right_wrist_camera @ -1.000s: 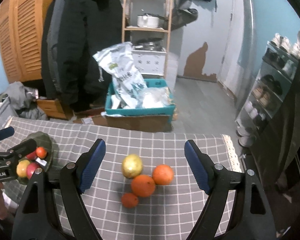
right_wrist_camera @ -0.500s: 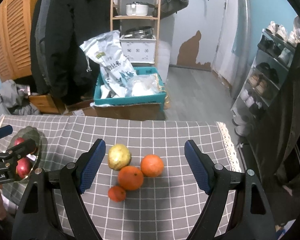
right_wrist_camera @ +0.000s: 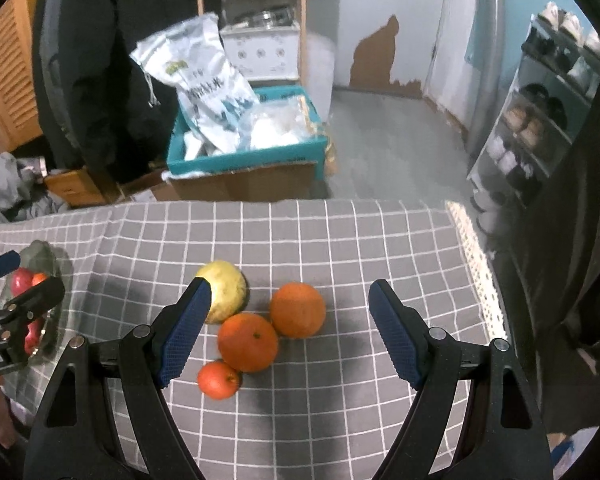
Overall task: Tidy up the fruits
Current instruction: 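Move both tools back over the remaining pear and oranges, then close the left tool on the yellow pear while the right tool grips an orange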
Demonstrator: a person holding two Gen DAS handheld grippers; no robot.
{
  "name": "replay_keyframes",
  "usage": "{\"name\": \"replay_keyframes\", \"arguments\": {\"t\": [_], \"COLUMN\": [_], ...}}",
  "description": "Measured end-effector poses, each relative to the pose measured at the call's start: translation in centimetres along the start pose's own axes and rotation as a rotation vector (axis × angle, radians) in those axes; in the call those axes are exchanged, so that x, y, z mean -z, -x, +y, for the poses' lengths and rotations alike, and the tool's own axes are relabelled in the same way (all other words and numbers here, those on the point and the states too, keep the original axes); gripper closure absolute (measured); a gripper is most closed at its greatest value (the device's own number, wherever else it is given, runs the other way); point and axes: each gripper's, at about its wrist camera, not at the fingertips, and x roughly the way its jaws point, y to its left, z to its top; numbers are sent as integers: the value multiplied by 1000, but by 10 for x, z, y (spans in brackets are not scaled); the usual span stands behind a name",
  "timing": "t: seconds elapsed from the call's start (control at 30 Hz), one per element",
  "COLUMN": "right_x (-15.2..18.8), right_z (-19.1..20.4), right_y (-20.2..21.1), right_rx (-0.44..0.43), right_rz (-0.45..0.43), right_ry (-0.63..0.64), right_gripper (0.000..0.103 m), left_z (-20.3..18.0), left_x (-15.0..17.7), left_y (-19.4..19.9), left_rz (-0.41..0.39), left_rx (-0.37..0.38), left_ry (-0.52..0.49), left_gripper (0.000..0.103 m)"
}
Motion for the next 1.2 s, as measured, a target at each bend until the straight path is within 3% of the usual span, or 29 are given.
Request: {"name": "replay_keyframes", "arguments": {"t": [0.6,0.93,1.07,1.2], "right_x": [16,26,29,29], "right_z": [-20,-22,-28,-31], "right_y": [-121,-148,-154,-150], "right_rx": [-59,-66,-96,-103], "right_rz": [286,343,359,351], "right_ry": [-113,-127,-159,-146], "right_gripper": [22,22,37,38], "left_z": [-1,-9,-17,-29], "left_x": [0,0,-5,-12], "left_y": [-81,-96,-99,-104], "left_rz": [147,183,188,194], "left_rx": [18,36,52,83], "left_ry": [55,65,62,52], "left_gripper": [1,1,1,1]}}
